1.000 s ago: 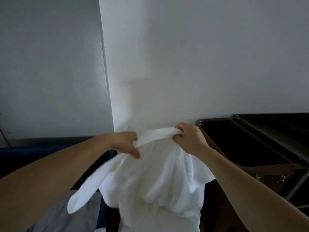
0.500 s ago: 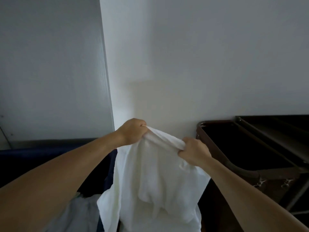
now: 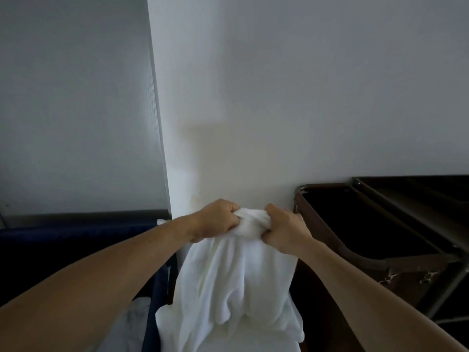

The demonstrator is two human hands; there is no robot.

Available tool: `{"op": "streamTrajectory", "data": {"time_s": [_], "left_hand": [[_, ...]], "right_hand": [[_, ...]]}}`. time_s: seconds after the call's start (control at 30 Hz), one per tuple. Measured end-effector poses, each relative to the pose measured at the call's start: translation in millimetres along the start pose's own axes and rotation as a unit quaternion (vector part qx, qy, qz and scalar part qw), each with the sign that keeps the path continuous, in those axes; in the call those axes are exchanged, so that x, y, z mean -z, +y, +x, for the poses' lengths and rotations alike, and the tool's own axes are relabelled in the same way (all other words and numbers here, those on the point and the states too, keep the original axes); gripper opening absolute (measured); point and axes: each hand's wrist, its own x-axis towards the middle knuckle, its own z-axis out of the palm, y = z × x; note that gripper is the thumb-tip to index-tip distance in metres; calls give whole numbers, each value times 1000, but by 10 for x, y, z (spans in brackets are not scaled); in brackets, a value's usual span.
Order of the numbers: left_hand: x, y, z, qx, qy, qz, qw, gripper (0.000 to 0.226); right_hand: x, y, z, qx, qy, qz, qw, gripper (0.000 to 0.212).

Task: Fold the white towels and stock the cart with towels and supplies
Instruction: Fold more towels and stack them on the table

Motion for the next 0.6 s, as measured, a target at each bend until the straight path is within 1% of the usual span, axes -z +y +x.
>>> {"op": "streamTrajectory", "data": {"time_s": [0.03,0.07,0.1,0.17,0.27,0.3,0.37,0.4,0.47,0.5,0.53,0.57,0.6], "left_hand": [[36,14,-11,-3,1,-28,1000,20],[68,29,-24,-4,1,-44,999,8],[94,44,-36,-3,-4,-54,999,7],[129,11,-65,11,-39,-48,998,21],[64,-86,-99,31,-120,-49,991,41],[-3,-110,-94,16,-126,-50,991,40],[-128,-120,-61,-22,-89,-17,996,25],[-163,-109,-47,-27,-65,-13,997,20],[-171,-118,-38,8,-35,-67,997,15],[-156,-134,-43,22,-27,-98,995,11],[-133,-132,-73,25,-28,-128,991,8],[-112,-143,-94,27,-42,-168,985,14],[-93,-151,-115,40,-61,-214,974,22]], "right_hand": [[16,37,-22,-9,0,23,1000,23],[52,63,-32,-16,7,51,999,22],[106,73,-30,-20,20,74,997,21],[221,51,-15,-10,26,93,995,16],[256,-38,-1,32,-13,59,998,15],[230,-63,3,39,-24,49,998,16],[174,-73,5,36,-32,55,997,16],[157,-51,3,29,-30,62,997,18],[154,33,0,11,-9,71,997,25],[159,76,-1,4,14,84,996,25],[160,119,3,-1,39,111,993,20],[163,147,6,-4,58,145,988,17],[156,168,15,-4,71,176,982,22]]}}
